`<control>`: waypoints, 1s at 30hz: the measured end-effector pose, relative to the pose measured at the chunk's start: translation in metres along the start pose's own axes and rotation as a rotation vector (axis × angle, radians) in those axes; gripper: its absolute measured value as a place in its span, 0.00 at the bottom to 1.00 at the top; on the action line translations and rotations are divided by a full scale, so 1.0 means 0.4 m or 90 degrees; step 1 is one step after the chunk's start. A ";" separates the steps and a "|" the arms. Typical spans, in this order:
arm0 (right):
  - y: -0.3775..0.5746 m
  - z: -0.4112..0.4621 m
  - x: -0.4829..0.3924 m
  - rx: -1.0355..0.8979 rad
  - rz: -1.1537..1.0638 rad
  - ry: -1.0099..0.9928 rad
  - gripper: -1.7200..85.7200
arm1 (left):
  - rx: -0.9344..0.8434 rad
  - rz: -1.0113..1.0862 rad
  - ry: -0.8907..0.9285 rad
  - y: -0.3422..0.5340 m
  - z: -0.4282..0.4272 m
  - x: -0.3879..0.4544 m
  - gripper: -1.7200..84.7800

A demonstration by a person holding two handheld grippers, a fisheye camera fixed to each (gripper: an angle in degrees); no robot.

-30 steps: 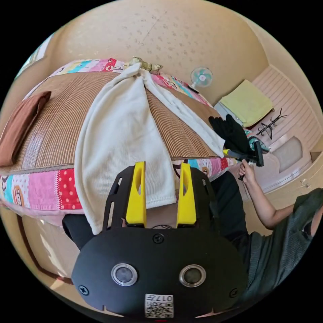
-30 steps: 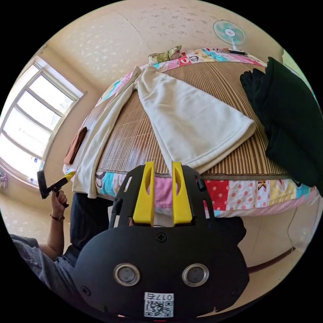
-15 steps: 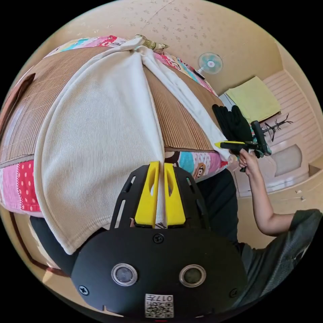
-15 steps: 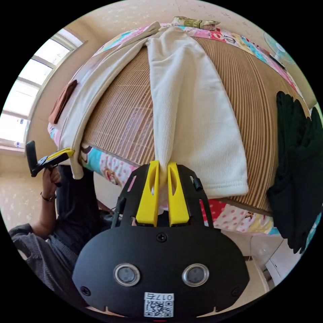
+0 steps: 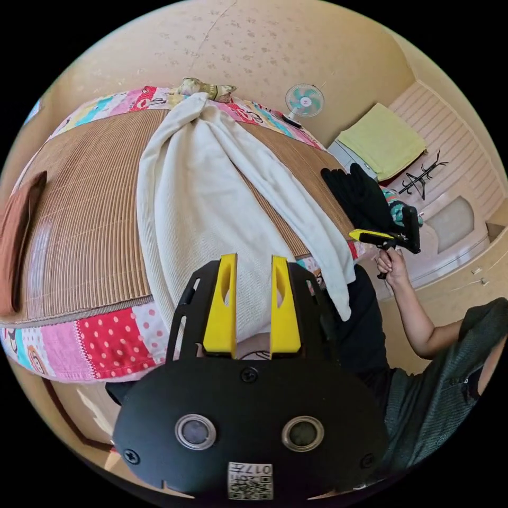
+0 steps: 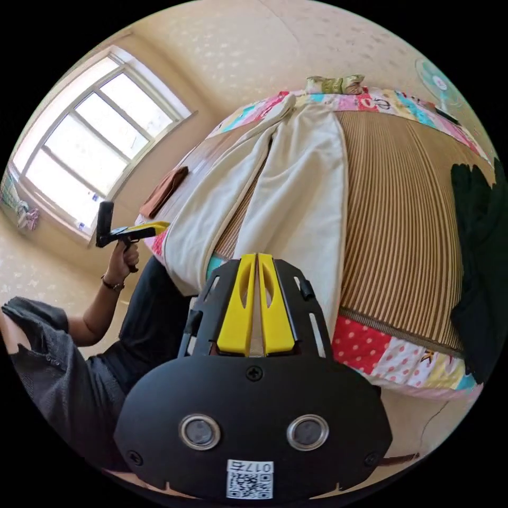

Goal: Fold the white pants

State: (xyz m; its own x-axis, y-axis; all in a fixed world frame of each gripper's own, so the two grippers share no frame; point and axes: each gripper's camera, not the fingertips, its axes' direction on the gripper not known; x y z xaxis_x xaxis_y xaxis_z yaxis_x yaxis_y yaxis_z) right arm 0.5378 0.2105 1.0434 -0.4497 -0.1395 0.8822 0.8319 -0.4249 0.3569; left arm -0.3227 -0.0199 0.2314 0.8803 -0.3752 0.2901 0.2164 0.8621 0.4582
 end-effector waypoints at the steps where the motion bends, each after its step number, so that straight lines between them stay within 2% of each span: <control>1: -0.024 0.014 0.011 0.009 0.008 0.018 0.03 | 0.008 -0.012 -0.023 -0.025 0.003 -0.011 0.13; 5: -0.160 0.200 0.038 0.018 -0.007 0.139 0.03 | -0.005 0.027 -0.038 -0.147 0.023 0.005 0.12; 7: -0.187 0.312 0.051 -0.039 -0.008 0.135 0.03 | 0.000 0.060 -0.113 -0.257 0.039 0.022 0.11; 10: -0.155 0.304 0.060 0.016 -0.025 0.127 0.03 | 0.011 0.091 -0.215 -0.418 0.070 -0.001 0.09; 14: -0.123 0.287 0.103 0.031 -0.018 0.068 0.03 | 0.043 0.087 -0.253 -0.615 0.106 -0.073 0.11; 17: -0.106 0.281 0.125 0.039 -0.017 0.037 0.03 | 0.027 0.055 -0.245 -0.769 0.178 -0.138 0.14; 22: -0.084 0.278 0.125 0.039 -0.040 0.029 0.03 | -0.053 0.008 -0.325 -0.913 0.312 -0.273 0.14; 26: -0.071 0.285 0.104 0.038 -0.071 0.054 0.03 | -0.060 0.043 -0.255 -0.926 0.317 -0.343 0.08; 28: -0.069 0.288 0.097 0.035 -0.083 0.061 0.03 | 0.050 -0.049 -0.073 -0.900 0.203 -0.481 0.07; 29: -0.068 0.289 0.095 0.033 -0.089 0.064 0.03 | 0.088 -0.091 -0.017 -0.883 0.169 -0.536 0.06; 30: -0.065 0.289 0.092 0.031 -0.093 0.066 0.03 | 0.165 -0.189 0.071 -0.829 0.108 -0.653 0.06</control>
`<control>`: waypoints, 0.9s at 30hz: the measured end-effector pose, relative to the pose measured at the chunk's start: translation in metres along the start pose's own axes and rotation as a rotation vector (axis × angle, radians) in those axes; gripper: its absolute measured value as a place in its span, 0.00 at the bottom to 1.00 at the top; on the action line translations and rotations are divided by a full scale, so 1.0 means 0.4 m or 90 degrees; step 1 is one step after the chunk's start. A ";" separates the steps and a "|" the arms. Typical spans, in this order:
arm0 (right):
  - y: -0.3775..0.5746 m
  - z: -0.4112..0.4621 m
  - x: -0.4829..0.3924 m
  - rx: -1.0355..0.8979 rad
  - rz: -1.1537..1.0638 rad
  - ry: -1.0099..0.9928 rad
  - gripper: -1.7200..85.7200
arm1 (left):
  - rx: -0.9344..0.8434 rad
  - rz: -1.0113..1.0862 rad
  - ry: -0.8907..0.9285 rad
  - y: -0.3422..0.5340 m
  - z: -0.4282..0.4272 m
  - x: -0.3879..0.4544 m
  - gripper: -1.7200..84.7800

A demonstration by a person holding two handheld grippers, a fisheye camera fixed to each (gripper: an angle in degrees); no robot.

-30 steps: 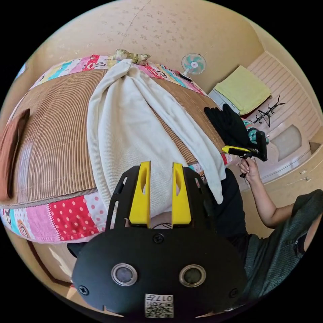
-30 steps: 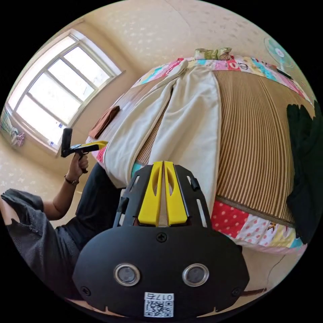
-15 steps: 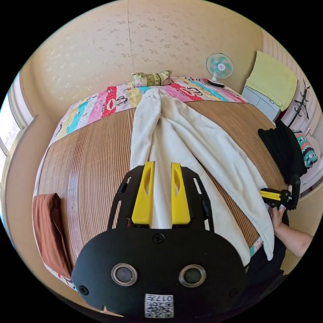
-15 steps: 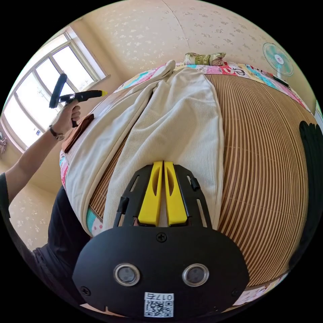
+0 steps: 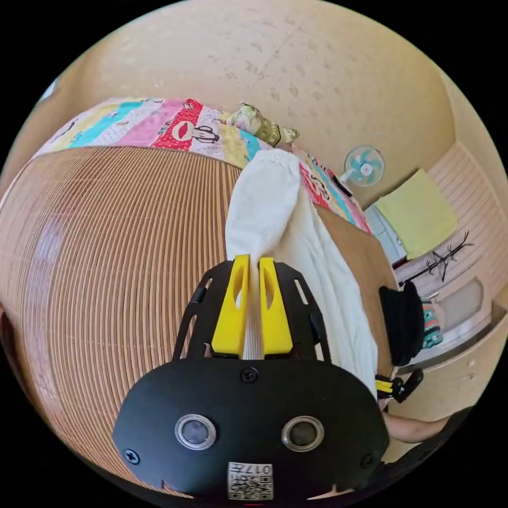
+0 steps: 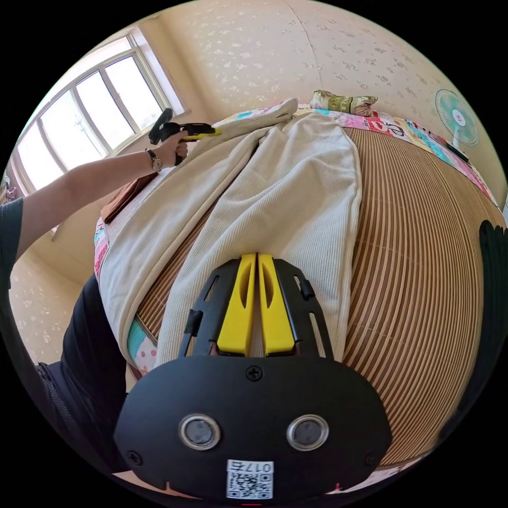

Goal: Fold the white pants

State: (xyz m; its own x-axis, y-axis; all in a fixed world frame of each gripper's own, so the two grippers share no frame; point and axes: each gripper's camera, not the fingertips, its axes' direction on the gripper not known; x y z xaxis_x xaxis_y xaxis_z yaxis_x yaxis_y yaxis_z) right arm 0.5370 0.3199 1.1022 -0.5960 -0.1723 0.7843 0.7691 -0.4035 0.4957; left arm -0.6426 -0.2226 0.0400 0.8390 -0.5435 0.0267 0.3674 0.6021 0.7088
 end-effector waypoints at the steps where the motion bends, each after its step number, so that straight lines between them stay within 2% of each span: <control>1: 0.001 -0.001 -0.001 0.000 -0.001 0.001 0.03 | 0.064 -0.107 0.044 0.025 -0.072 -0.113 0.05; 4: 0.007 -0.004 -0.001 -0.001 -0.001 0.003 0.03 | 0.195 -0.316 0.005 0.163 -0.241 -0.299 0.02; 6: 0.011 -0.007 -0.001 -0.001 -0.001 0.004 0.03 | 0.197 -0.352 -0.019 0.228 -0.297 -0.349 0.02; 8: 0.012 -0.010 -0.001 -0.002 -0.001 0.005 0.03 | 0.139 -0.306 -0.015 0.259 -0.313 -0.358 0.04; 12: 0.013 -0.015 0.001 -0.006 0.002 0.005 0.03 | -0.055 -0.040 -0.097 0.360 -0.301 -0.178 0.10; 13: 0.013 -0.016 0.002 -0.007 0.003 0.004 0.03 | -0.083 0.027 -0.112 0.421 -0.307 -0.104 0.10; 15: 0.011 -0.020 0.007 -0.010 0.008 -0.001 0.03 | -0.077 0.083 -0.099 0.533 -0.342 -0.003 0.11; 18: 0.002 -0.027 0.021 -0.023 0.026 -0.016 0.03 | -0.051 0.142 -0.035 0.747 -0.393 0.145 0.11; 20: -0.009 -0.029 0.036 -0.041 0.056 -0.034 0.03 | -0.094 0.156 -0.027 0.870 -0.372 0.206 0.10; 22: -0.018 -0.036 0.060 -0.064 0.117 -0.065 0.03 | -0.176 0.154 -0.072 1.015 -0.313 0.250 0.10; 24: 0.009 -0.080 0.071 -0.066 0.185 -0.113 0.04 | -0.125 0.162 -0.124 1.095 -0.328 0.276 0.07; 25: 0.024 -0.098 0.067 -0.054 0.193 -0.124 0.04 | -0.116 0.168 -0.185 1.126 -0.333 0.291 0.04; 27: 0.109 -0.192 0.040 0.007 0.207 -0.135 0.05 | -0.133 0.183 -0.235 1.143 -0.321 0.304 0.02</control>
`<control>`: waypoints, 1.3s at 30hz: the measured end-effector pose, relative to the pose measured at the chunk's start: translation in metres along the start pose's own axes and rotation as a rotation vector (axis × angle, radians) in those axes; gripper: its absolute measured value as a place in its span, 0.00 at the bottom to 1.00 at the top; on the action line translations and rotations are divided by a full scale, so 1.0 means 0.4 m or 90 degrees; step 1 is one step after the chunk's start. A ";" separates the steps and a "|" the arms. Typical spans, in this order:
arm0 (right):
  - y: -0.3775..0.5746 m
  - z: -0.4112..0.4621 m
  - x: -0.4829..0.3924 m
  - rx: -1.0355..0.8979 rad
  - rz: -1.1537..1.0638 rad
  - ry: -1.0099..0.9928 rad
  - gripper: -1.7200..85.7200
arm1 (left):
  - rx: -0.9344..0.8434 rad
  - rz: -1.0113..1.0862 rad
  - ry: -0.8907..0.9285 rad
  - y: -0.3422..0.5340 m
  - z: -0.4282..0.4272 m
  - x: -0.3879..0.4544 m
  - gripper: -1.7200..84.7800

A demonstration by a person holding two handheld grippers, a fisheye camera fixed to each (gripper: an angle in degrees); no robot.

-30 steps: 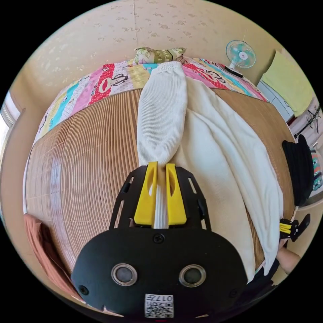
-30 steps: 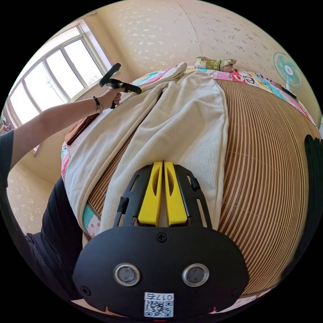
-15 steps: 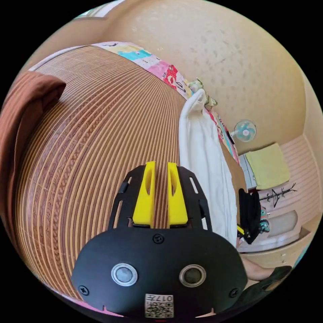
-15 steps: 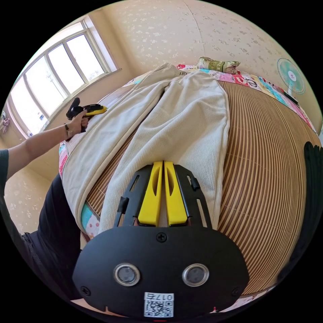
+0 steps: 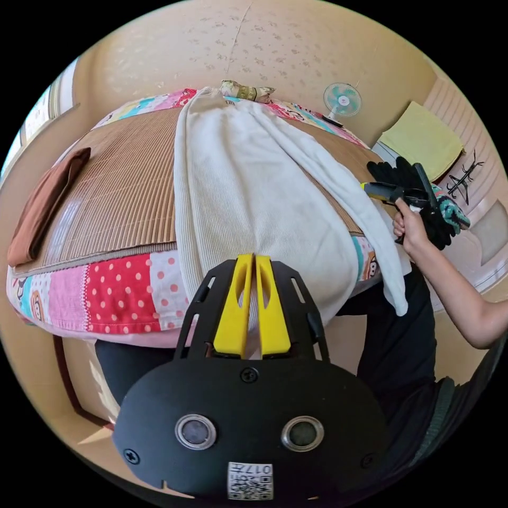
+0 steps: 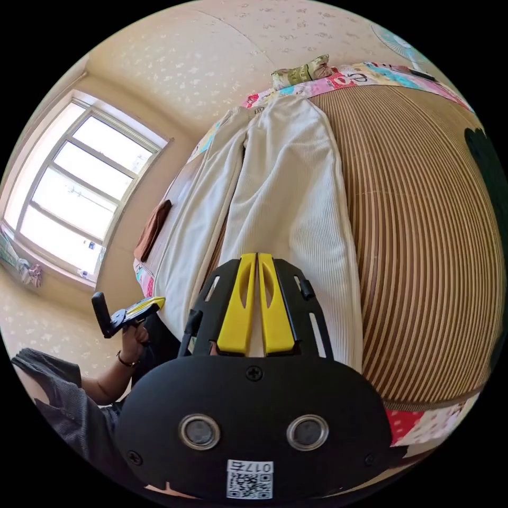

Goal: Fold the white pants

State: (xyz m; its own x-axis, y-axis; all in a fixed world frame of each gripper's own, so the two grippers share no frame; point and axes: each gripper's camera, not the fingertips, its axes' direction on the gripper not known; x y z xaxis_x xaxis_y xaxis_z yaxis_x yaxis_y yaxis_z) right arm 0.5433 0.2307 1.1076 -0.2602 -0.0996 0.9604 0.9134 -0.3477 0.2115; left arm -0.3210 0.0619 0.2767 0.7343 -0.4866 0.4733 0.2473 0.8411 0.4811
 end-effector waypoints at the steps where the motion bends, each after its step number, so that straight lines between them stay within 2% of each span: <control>1: 0.025 -0.024 -0.002 0.010 0.003 0.007 0.06 | -0.005 0.002 -0.012 -0.001 -0.001 0.005 0.01; 5: 0.204 -0.167 0.032 0.074 0.060 0.049 0.17 | -0.023 0.006 -0.020 -0.017 0.024 -0.002 0.01; 7: 0.254 -0.180 0.053 0.030 0.049 0.029 0.16 | -0.037 -0.010 0.006 -0.030 0.048 -0.036 0.01; 9: 0.309 -0.200 0.056 -0.016 0.063 0.063 0.14 | -0.044 -0.055 0.047 -0.039 0.054 -0.077 0.01; 17: 0.398 -0.233 0.006 -0.032 0.046 0.202 0.17 | -0.040 -0.144 0.149 -0.036 0.101 -0.214 0.01; 19: 0.390 -0.187 0.024 -0.096 0.076 0.239 0.15 | -0.069 -0.173 0.173 -0.057 0.117 -0.256 0.01; 22: 0.377 -0.169 -0.005 -0.119 0.072 0.272 0.10 | -0.121 -0.176 0.190 -0.096 0.124 -0.300 0.01; 23: 0.370 -0.175 -0.028 -0.126 0.041 0.221 0.08 | -0.128 -0.178 0.192 -0.102 0.121 -0.308 0.01; 26: 0.374 -0.272 -0.122 -0.002 0.005 0.101 0.06 | -0.128 -0.132 0.185 -0.123 0.091 -0.301 0.02; 29: 0.361 -0.337 -0.259 0.074 -0.083 0.013 0.06 | -0.159 -0.070 0.323 -0.149 0.096 -0.265 0.07; 31: 0.337 -0.327 -0.354 0.058 -0.162 -0.039 0.06 | -0.060 -0.056 0.530 -0.172 0.061 -0.250 0.11; 33: 0.314 -0.281 -0.470 0.030 -0.250 -0.085 0.06 | -0.011 -0.063 0.630 -0.200 0.042 -0.247 0.17; 34: 0.312 -0.267 -0.495 0.030 -0.267 -0.095 0.05 | -0.021 -0.074 0.648 -0.226 0.042 -0.243 0.22; 36: 0.298 -0.180 -0.576 -0.012 -0.316 -0.136 0.05 | -0.041 -0.066 0.649 -0.270 0.046 -0.235 0.25; 39: 0.278 -0.066 -0.642 -0.098 -0.343 -0.174 0.05 | -0.077 -0.062 0.635 -0.316 0.075 -0.235 0.20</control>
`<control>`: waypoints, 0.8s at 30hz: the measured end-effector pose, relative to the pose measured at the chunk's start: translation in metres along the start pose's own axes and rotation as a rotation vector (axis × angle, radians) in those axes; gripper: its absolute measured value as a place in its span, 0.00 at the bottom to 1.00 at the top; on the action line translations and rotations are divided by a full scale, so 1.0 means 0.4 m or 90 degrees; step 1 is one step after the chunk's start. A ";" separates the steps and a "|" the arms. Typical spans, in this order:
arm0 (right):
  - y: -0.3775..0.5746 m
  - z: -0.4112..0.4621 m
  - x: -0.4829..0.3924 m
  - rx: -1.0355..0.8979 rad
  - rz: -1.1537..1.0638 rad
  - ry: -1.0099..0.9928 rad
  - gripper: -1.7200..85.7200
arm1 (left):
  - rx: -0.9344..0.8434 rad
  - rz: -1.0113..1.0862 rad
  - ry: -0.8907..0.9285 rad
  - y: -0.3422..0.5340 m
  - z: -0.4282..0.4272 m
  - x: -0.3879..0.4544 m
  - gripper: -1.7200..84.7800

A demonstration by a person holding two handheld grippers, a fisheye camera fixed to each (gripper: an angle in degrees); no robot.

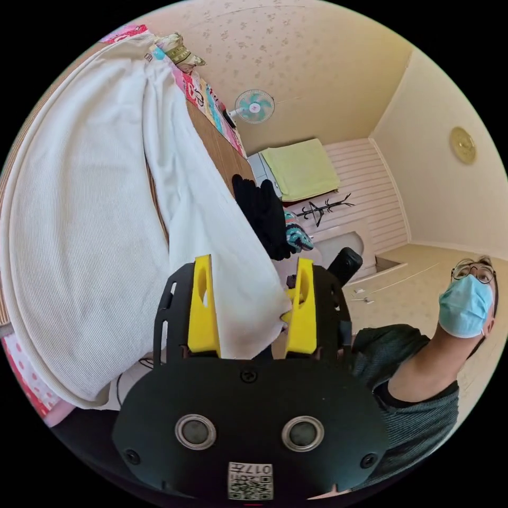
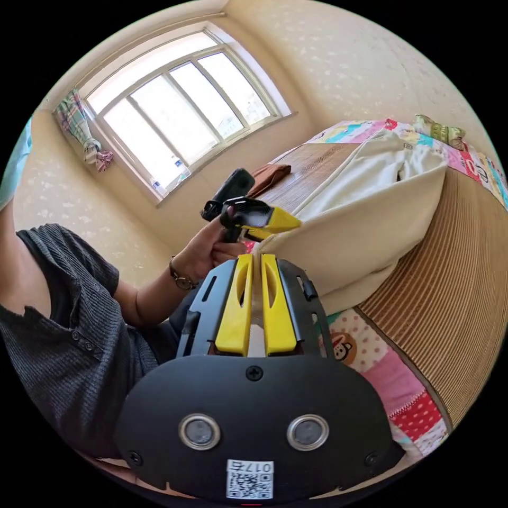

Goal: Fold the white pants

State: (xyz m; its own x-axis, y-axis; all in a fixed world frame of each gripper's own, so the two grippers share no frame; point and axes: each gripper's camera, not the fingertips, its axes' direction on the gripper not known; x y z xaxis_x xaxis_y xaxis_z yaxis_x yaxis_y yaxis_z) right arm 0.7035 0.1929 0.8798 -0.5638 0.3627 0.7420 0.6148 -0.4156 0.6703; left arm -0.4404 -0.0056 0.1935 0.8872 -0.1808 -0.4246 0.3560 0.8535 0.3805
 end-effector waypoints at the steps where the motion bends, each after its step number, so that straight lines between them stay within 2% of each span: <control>1: -0.007 0.010 -0.002 -0.004 -0.007 -0.006 0.05 | -0.016 -0.008 -0.014 -0.009 0.003 -0.012 0.15; 3: -0.040 0.007 0.015 -0.038 -0.037 -0.015 0.04 | -0.017 0.001 -0.033 -0.009 -0.008 -0.019 0.11; 5: -0.061 -0.055 0.052 0.002 -0.054 -0.023 0.04 | -0.014 0.008 -0.071 -0.001 -0.026 -0.022 0.09; 7: -0.089 -0.152 0.132 0.107 0.006 0.053 0.03 | -0.025 0.014 -0.084 0.012 -0.034 -0.031 0.09; 9: -0.175 -0.236 0.288 0.205 0.144 0.243 0.03 | -0.019 0.003 -0.087 0.028 -0.035 -0.042 0.08; 11: -0.293 -0.244 0.427 0.212 0.188 0.312 0.04 | -0.018 0.001 -0.081 0.039 -0.030 -0.050 0.08; 16: -0.647 -0.114 0.750 0.110 0.243 0.340 0.06 | -0.017 -0.036 -0.066 0.057 -0.031 -0.072 0.08; 19: -0.792 0.004 0.899 0.011 0.303 0.364 0.14 | -0.028 -0.041 -0.086 0.061 -0.029 -0.067 0.08; 21: -0.853 0.105 0.998 -0.106 0.368 0.405 0.16 | -0.026 -0.040 -0.093 0.065 -0.026 -0.061 0.08; 23: -0.871 0.159 1.020 -0.149 0.365 0.470 0.14 | -0.027 -0.038 -0.095 0.069 -0.018 -0.059 0.08; 24: -0.881 0.182 1.018 -0.151 0.352 0.497 0.10 | -0.033 -0.039 -0.097 0.072 -0.010 -0.059 0.08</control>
State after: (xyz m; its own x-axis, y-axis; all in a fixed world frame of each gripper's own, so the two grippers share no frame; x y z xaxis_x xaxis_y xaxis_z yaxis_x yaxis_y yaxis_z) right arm 0.2974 0.5479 0.9467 -0.4884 -0.5499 0.6775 0.8230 -0.5484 0.1482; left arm -0.4523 0.0251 0.2112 0.9000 -0.3019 -0.3144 0.3985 0.8621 0.3130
